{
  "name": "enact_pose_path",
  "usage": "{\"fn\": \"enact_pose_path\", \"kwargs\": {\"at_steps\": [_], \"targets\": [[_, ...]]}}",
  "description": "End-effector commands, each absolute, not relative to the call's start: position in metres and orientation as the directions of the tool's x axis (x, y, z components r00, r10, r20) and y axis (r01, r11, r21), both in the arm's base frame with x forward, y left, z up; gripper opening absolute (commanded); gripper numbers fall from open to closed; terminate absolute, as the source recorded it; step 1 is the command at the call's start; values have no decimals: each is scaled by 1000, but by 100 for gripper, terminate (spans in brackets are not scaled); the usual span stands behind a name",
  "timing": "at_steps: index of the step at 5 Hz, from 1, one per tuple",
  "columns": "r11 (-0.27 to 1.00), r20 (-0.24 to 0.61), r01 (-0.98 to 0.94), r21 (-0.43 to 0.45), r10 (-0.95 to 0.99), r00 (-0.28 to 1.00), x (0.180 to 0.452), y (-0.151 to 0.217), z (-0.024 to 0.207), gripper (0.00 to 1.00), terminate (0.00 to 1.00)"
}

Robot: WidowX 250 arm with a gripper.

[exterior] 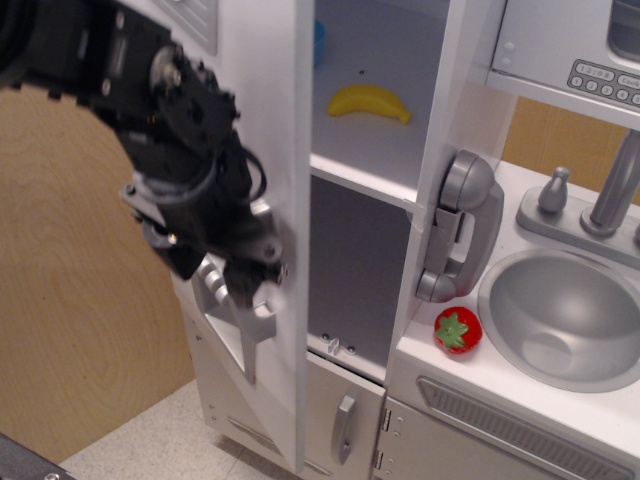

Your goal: Open fridge

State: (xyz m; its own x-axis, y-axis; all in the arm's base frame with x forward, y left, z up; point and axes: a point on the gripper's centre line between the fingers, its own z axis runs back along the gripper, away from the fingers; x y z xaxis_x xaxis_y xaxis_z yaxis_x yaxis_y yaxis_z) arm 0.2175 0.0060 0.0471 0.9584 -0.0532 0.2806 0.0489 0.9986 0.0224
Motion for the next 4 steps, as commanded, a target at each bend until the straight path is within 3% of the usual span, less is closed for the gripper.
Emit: {"fn": "enact_pose_path", "kwargs": {"at_steps": [1,2,4], "targets": [[994,256,112,8,-110,960,200,-35,53,100,0],[990,254,138,-12,-130,958,198,-62,51,100,0],[995,292,100,-16,-91,952,228,-93,54,100,0]]}}
